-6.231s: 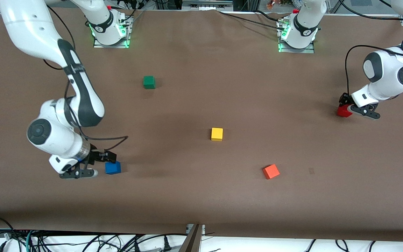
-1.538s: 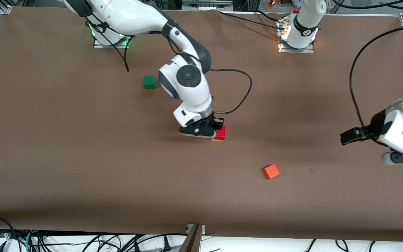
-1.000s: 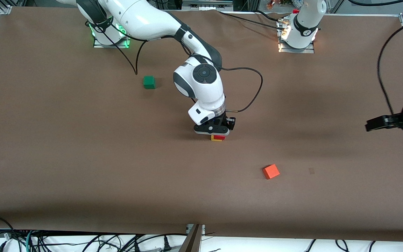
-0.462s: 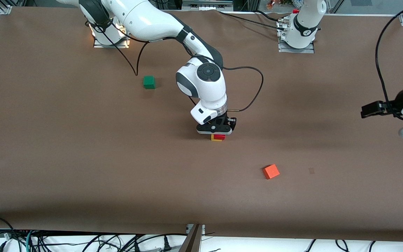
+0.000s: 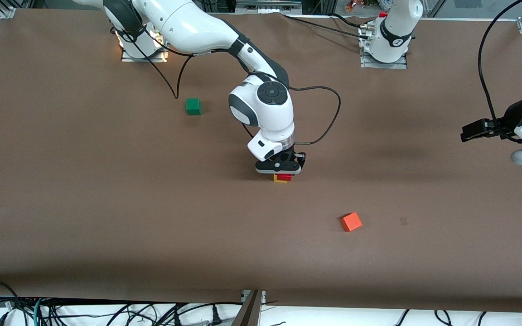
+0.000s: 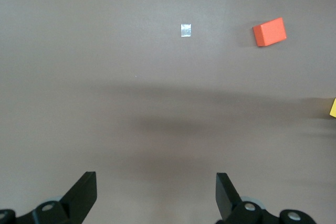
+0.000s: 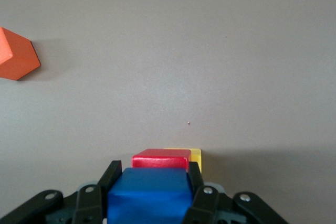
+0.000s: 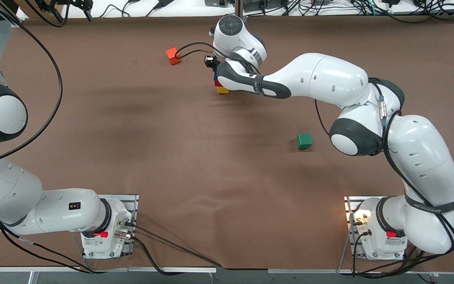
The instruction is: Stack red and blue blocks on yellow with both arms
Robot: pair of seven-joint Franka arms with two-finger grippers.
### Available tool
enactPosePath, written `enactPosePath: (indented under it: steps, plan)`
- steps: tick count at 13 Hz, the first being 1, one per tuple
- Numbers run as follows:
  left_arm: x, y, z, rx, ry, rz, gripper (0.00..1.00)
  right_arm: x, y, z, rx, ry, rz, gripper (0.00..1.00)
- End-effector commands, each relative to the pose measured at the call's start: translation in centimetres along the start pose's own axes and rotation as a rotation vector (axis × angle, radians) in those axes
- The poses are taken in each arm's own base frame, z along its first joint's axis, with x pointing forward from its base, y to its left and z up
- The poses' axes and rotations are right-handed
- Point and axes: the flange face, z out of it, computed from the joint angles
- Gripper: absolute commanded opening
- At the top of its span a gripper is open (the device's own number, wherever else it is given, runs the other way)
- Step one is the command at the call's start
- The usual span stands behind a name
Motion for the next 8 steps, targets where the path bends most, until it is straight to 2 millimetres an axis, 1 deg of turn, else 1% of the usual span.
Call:
enactPosePath:
  steps: [1, 2, 3, 4, 6, 8]
  plan:
    - [-0.5, -0.3, 0.4, -0.018, 0.004, 0.009, 1.0, -0.1, -0.8, -0.1, 0.0, 0.028, -0.003, 0.61]
    - [-0.5, -0.3, 0.4, -0.018, 0.004, 0.009, 1.0, -0.1, -0.8, -0.1, 0.0, 0.028, -0.003, 0.77]
    - [-0.5, -0.4, 0.4, -0.019, 0.004, 0.009, 1.0, 0.0, -0.8, -0.3, 0.001, 0.029, -0.003, 0.97]
    - [-0.5, -0.3, 0.4, -0.018, 0.004, 0.01, 1.0, 0.0, -0.8, -0.3, 0.0, 0.029, -0.003, 1.0]
    - [-0.5, -0.3, 0.3, -0.019, 0.006, 0.009, 1.0, 0.1, -0.8, -0.7, -0.002, 0.029, -0.002, 1.0]
    - [-0.5, -0.3, 0.3, -0.017, 0.006, 0.009, 1.0, 0.7, -0.4, -2.6, -0.036, 0.01, 0.001, 1.0]
